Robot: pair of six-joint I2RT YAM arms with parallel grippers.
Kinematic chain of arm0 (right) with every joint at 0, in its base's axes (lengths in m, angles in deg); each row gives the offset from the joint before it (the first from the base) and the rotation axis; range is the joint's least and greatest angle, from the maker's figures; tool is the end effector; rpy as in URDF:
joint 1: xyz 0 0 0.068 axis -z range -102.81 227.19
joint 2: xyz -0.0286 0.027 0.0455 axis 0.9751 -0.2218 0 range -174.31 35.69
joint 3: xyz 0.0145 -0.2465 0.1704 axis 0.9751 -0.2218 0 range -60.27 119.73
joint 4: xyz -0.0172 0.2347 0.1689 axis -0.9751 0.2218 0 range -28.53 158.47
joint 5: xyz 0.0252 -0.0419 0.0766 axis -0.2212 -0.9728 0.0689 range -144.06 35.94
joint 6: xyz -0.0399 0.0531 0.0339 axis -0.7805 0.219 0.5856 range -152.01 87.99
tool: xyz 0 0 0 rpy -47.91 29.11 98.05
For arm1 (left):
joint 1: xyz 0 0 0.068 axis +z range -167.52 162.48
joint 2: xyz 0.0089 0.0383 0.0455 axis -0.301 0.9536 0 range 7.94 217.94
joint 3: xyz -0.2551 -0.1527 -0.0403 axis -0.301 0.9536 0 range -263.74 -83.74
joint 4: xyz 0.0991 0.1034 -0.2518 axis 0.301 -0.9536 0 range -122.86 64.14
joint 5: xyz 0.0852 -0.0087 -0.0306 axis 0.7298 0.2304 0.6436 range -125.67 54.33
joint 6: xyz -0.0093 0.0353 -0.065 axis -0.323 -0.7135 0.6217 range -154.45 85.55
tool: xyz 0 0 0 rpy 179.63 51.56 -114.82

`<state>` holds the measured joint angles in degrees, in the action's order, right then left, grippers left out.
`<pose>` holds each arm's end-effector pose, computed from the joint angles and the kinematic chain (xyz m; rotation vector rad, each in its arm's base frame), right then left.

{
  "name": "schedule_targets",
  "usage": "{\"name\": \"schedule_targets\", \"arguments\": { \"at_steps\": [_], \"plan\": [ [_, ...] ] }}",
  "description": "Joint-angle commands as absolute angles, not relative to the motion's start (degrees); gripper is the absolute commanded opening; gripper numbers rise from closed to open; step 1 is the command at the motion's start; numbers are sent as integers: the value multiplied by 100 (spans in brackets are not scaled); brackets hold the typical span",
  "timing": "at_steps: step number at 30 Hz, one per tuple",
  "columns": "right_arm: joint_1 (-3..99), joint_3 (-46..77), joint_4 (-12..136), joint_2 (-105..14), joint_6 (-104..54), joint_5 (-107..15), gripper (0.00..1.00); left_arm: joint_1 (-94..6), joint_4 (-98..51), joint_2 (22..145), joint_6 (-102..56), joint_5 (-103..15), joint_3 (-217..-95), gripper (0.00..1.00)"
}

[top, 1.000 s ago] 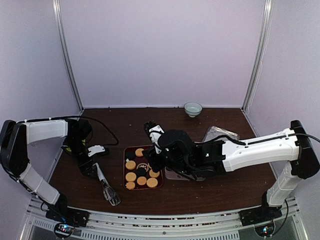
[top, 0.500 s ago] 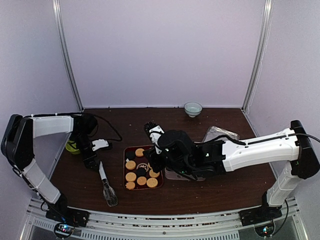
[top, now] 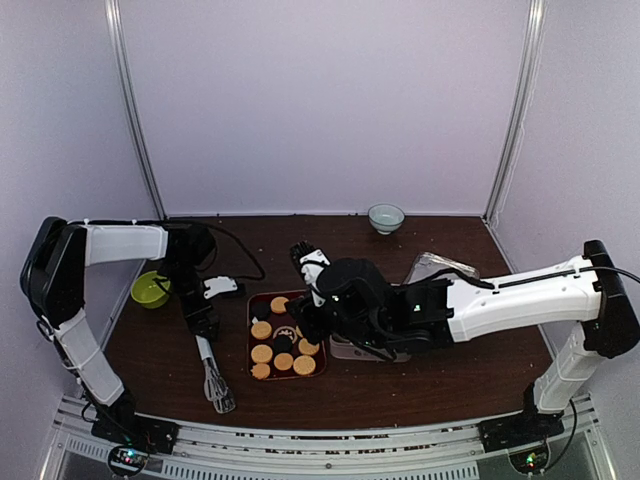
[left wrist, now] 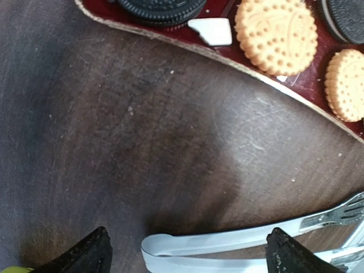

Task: Pack the cookies
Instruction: Pick up the clamp from the center of the board.

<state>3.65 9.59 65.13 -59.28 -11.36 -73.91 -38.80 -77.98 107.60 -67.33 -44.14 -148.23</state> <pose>0.1440 0.4123 0.2781 -0.7389 1.9733 0.6586 0.3085 -0.1303 0.1563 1.4031 2.7327 -0.2187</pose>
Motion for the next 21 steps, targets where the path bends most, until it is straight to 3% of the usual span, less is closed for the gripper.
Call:
{"name": "schedule_targets", "arguments": {
  "at_steps": [1, 4, 6, 12, 16, 21],
  "plan": [
    [253, 1542, 6690, -6192, -1371, -7010, 48, -3524, -8150, 10270, -6794, -4809, -14702, 98],
    [199, 2145, 6827, -6695, -1528, -6315, 52, -3190, -8280, 9916, -6995, -4813, -14445, 98],
    [176, 2681, 7045, -7103, -1702, -5790, 60, -3033, -8288, 9663, -7127, -4729, -14235, 98],
    [44, 5022, 8558, -8943, -1943, -4812, 73, -2598, -8352, 9281, -7244, -4716, -13901, 98],
    [-18, 6247, 9224, -9805, -1729, -4647, 75, -2550, -8313, 8943, -7187, -4720, -13694, 98],
    [-13, 6824, 9556, -10394, -1363, -4785, 75, -2551, -8356, 8480, -7124, -4729, -13472, 98]
  ]
}}
